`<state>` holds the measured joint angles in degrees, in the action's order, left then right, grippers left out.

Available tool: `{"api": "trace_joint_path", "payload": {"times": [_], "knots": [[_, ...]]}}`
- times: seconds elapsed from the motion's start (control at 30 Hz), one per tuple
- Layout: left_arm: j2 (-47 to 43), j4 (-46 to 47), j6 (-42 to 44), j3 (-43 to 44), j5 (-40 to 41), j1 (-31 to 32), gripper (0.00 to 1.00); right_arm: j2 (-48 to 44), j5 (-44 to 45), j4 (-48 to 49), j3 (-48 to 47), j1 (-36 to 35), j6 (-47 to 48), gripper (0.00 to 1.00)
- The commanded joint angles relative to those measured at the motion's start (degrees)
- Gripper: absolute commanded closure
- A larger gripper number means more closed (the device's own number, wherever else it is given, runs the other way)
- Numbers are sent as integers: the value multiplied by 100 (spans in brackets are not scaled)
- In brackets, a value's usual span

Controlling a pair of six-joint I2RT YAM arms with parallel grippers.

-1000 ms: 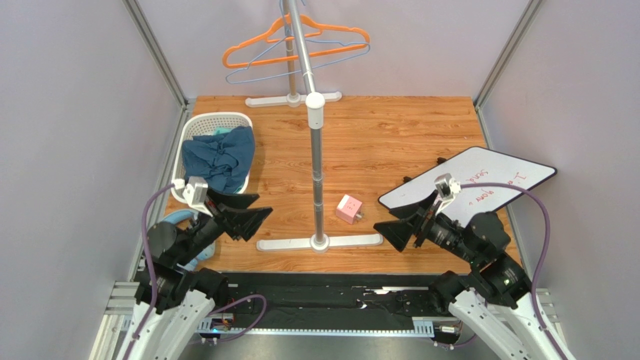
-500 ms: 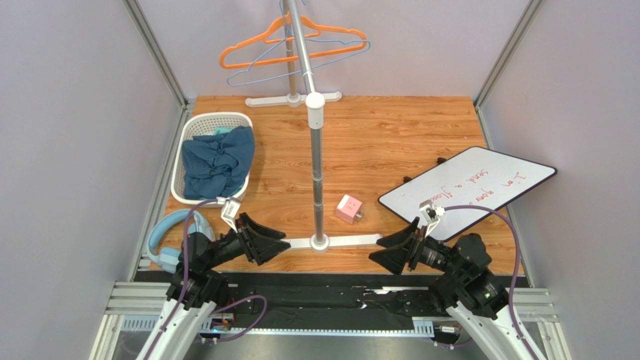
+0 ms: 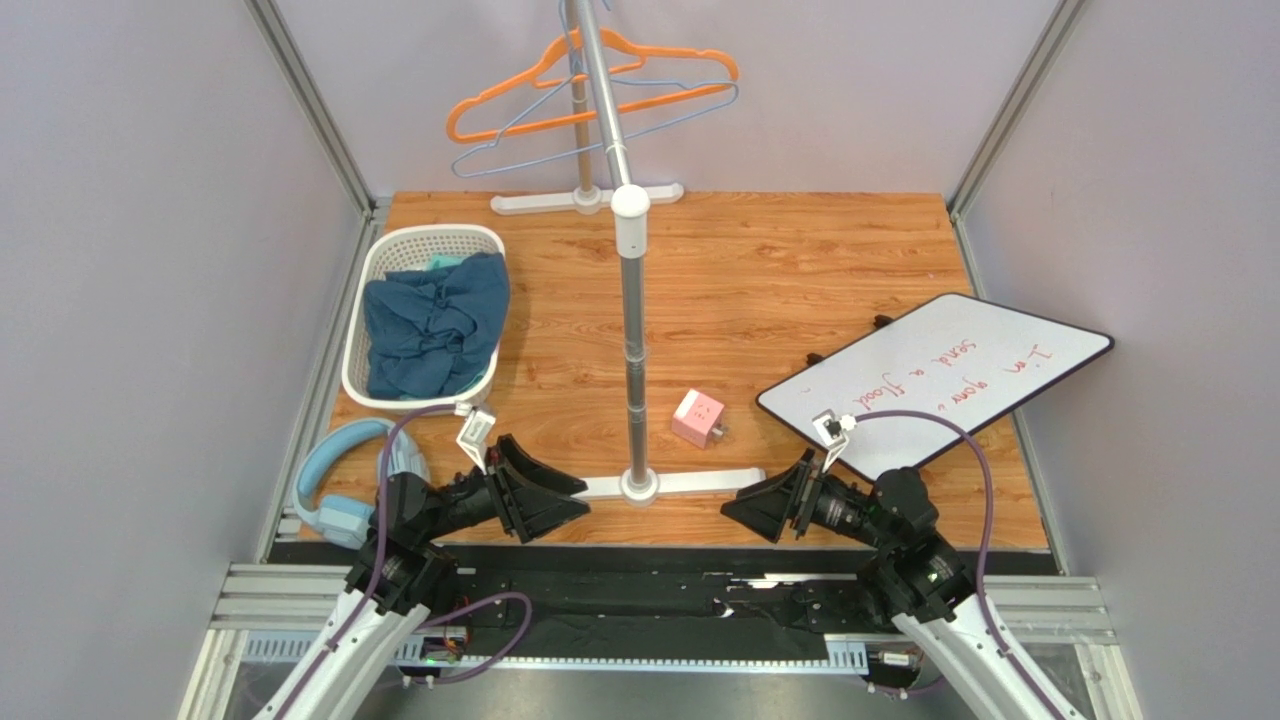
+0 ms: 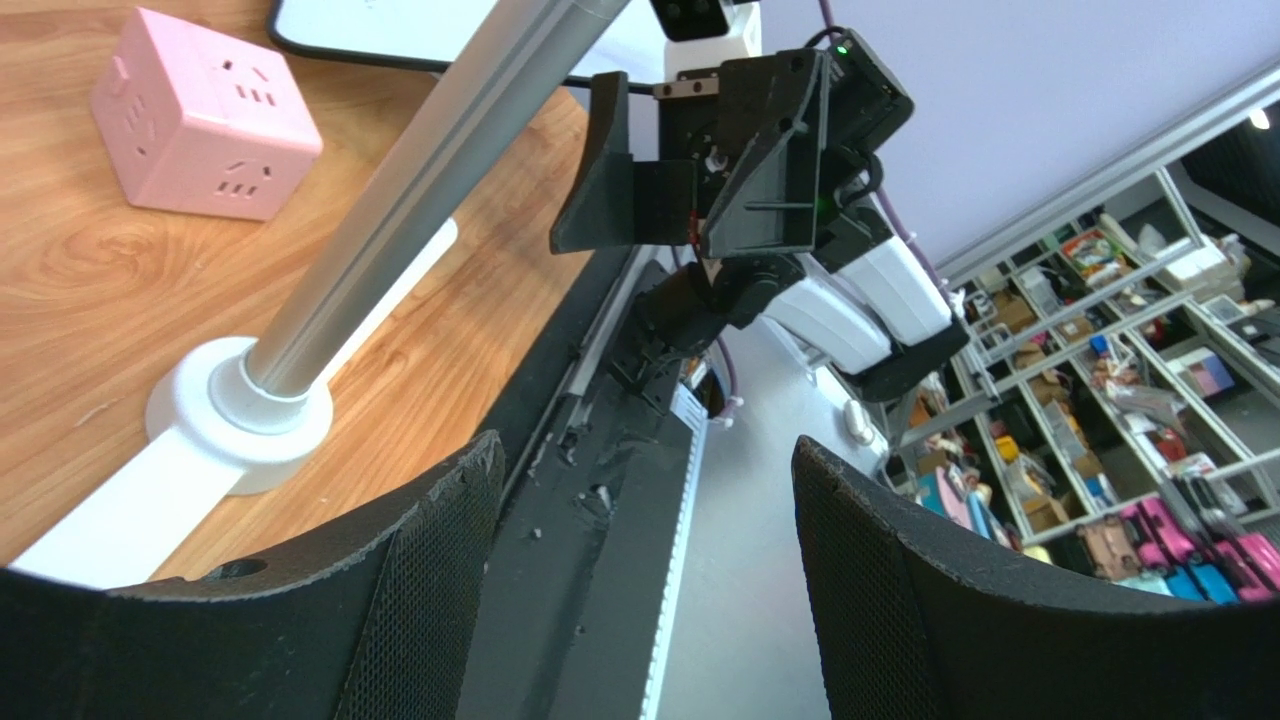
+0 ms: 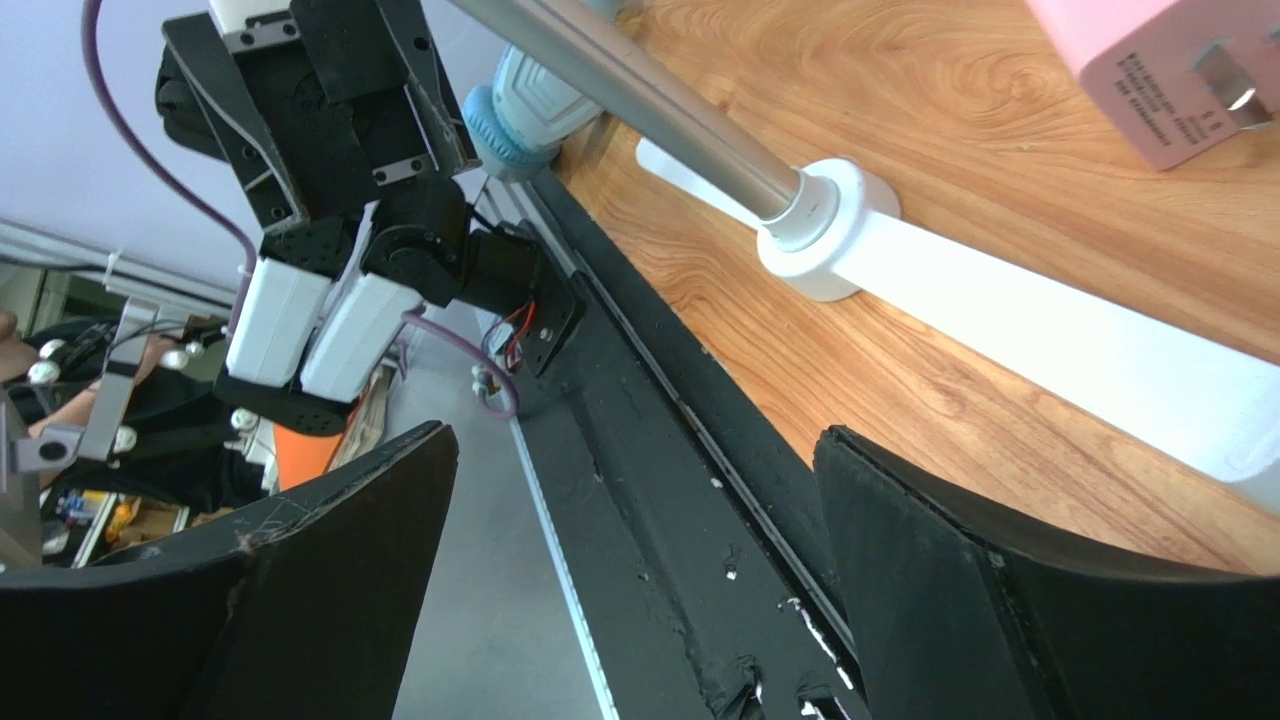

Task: Remove the t-shirt from the hanger

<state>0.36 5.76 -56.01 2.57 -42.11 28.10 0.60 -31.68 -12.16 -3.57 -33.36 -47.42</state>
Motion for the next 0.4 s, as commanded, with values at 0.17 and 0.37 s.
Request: {"api": "trace_joint_path", "payload": {"times": [0.17, 0.37], "knots": [[-774, -1515, 1144, -362, 782, 73, 23, -385, 1663, -233, 788, -118, -374, 1], [-766, -1877, 1329, -371, 1090, 73, 23, -385, 1956, -691, 797, -118, -180, 0]]}}
